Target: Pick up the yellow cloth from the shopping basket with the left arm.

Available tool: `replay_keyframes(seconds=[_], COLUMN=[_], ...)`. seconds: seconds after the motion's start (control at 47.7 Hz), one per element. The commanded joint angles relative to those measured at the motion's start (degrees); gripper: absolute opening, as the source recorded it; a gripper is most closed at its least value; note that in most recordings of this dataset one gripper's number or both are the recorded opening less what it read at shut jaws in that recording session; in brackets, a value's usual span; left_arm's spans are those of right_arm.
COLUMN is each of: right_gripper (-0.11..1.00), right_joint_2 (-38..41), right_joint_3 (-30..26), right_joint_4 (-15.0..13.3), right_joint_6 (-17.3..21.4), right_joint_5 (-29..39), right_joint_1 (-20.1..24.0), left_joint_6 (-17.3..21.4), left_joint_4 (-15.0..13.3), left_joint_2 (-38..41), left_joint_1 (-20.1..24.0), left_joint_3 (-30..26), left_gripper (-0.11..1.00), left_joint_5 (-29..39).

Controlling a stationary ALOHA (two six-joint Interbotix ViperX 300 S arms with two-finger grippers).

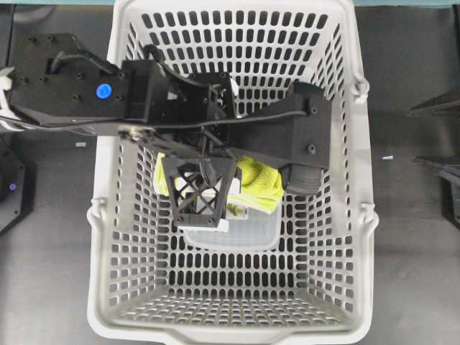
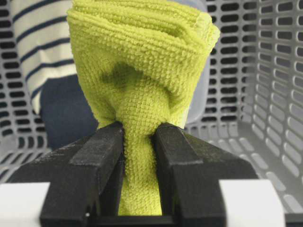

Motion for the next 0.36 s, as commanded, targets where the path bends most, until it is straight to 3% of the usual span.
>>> replay_keyframes(seconds=[0.0, 0.335], right_gripper=[0.74, 0.74], right_joint_2=[-0.35, -1.14], right_joint_3=[-0.26, 0.35], right_joint_4=[0.18, 0.18], right_joint_6=[-0.18, 0.00], right_joint_5=[-0.18, -0.18], right_joint_1=[0.00, -0.09], left_joint_6=[0.09, 0.09], left_joint_4=[0.26, 0.26], left_joint_2=[-1.14, -1.41], left_joint_1=[-0.18, -0.26], left_joint_3=[0.00, 0.97], left_gripper=[0.17, 0.17], left_joint_5=[-0.18, -0.18])
